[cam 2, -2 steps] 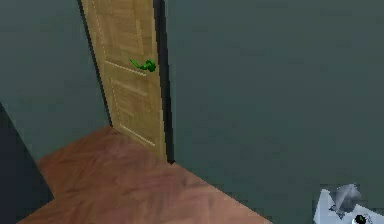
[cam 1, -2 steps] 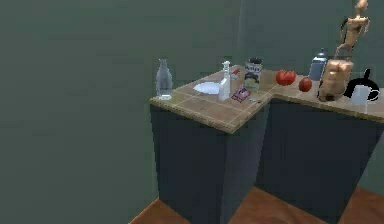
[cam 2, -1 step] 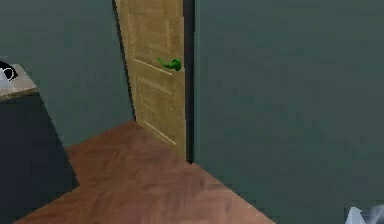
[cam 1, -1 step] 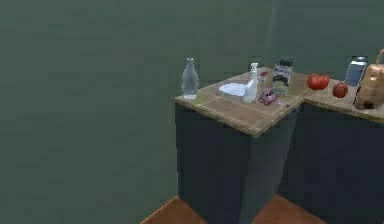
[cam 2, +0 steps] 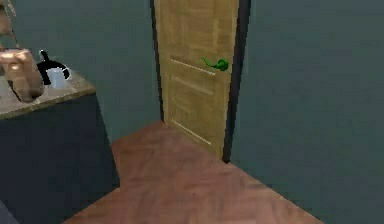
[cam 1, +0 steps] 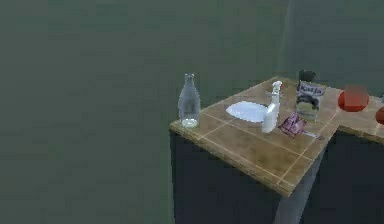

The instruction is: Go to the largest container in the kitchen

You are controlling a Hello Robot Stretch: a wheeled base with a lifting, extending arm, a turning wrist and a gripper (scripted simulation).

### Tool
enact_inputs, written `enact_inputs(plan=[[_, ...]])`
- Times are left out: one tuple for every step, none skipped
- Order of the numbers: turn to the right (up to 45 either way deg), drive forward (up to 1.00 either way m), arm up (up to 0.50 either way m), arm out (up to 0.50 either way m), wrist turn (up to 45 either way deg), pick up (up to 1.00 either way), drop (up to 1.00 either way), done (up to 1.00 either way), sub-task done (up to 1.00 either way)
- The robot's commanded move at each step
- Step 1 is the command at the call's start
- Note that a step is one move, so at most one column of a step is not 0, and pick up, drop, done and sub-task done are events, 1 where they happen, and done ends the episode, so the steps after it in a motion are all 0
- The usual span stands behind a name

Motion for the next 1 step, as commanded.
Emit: enact_inputs(plan=[[45.0,0.00,0.00,0.00,0.0,0.00,0.00,0.00,0.00]])
